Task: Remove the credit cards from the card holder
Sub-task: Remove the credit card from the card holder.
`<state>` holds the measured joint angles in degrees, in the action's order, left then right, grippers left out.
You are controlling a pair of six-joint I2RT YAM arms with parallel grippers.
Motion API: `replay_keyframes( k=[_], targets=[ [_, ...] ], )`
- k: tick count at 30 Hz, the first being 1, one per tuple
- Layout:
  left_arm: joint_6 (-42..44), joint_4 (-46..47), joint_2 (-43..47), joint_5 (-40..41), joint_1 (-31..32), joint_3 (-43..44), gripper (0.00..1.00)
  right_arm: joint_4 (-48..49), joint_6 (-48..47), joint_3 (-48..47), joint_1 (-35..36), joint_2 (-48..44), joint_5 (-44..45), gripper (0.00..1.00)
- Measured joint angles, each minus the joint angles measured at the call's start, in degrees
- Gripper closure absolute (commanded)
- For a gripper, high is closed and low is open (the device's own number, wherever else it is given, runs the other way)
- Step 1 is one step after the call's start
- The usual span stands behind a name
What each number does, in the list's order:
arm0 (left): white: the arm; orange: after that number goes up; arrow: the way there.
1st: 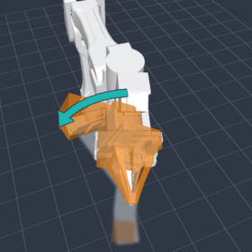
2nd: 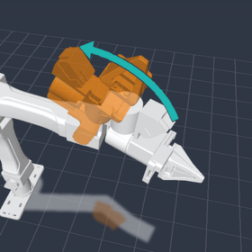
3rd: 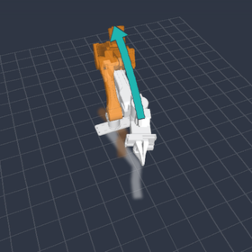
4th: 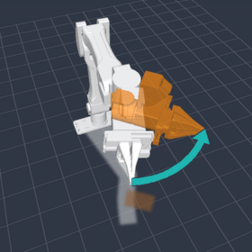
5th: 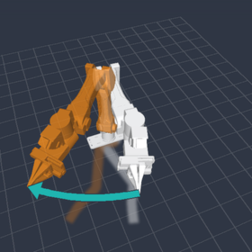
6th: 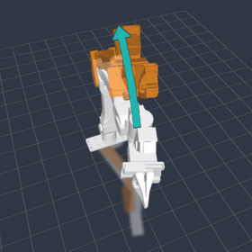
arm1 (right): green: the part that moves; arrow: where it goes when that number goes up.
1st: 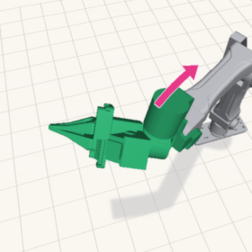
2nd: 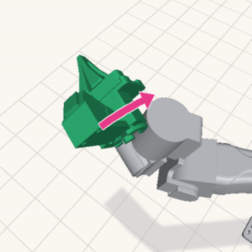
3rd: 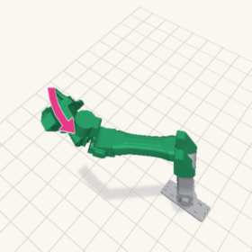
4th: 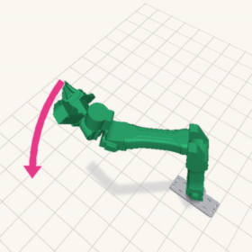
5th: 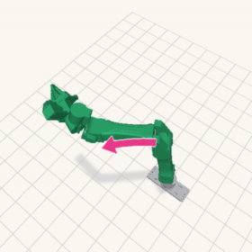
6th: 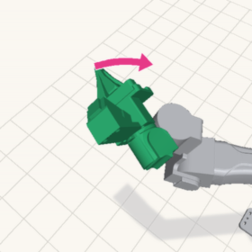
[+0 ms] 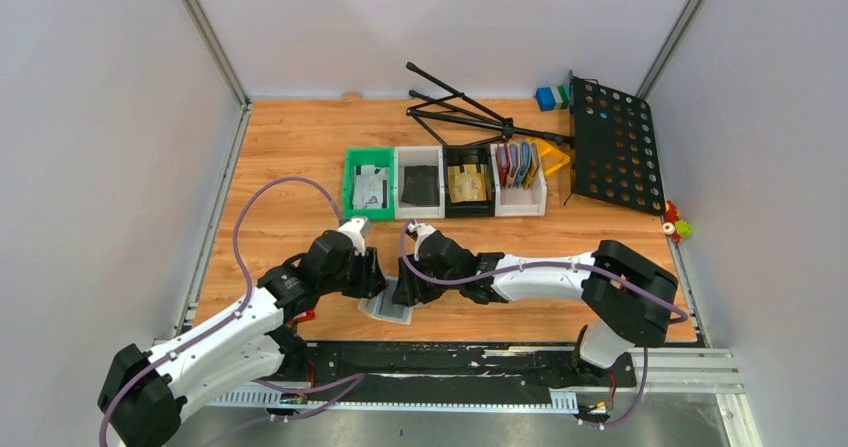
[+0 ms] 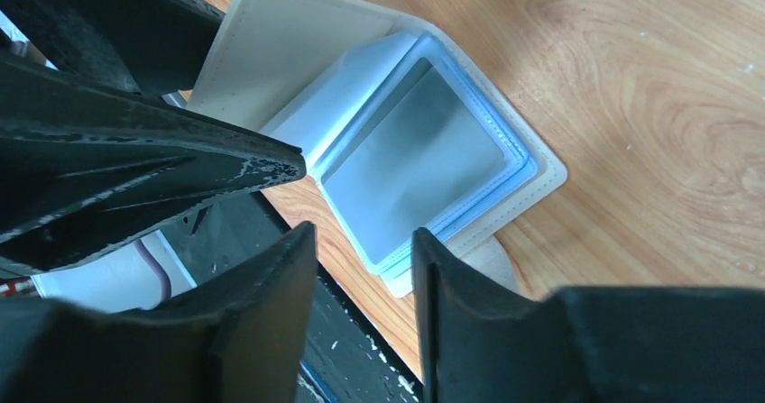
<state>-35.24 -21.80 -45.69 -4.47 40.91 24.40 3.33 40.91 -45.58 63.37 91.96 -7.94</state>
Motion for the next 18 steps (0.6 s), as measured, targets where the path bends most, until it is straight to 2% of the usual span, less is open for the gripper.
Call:
replay_keyframes(
  k=[2,6,10,14,18],
  targets=[
    [0.3,-0.4,-1.1,0.0,0.0,0.4,0.48,0.0,0.4,0.2,0.0,-0.3,0.6,0.42],
    [0.8,-1.1,-3.7,0.3,0.0,0.5,0.56,-2.6,0.7,0.3,0.0,-2.1,3.0,0.37],
    [0.9,-1.3,-4.7,0.8,0.0,0.5,0.72,-7.5,0.0,0.3,0.0,-4.7,5.8,0.35],
    [0.7,0.3,-6.1,0.2,0.0,0.2,0.84,-10.8,-0.7,1.1,0.0,-6.2,7.7,0.25],
    [-0.4,3.8,-7.7,-1.2,0.0,-1.6,0.97,-12.4,-0.9,4.3,-0.5,-10.1,7.8,0.21]
  ],
)
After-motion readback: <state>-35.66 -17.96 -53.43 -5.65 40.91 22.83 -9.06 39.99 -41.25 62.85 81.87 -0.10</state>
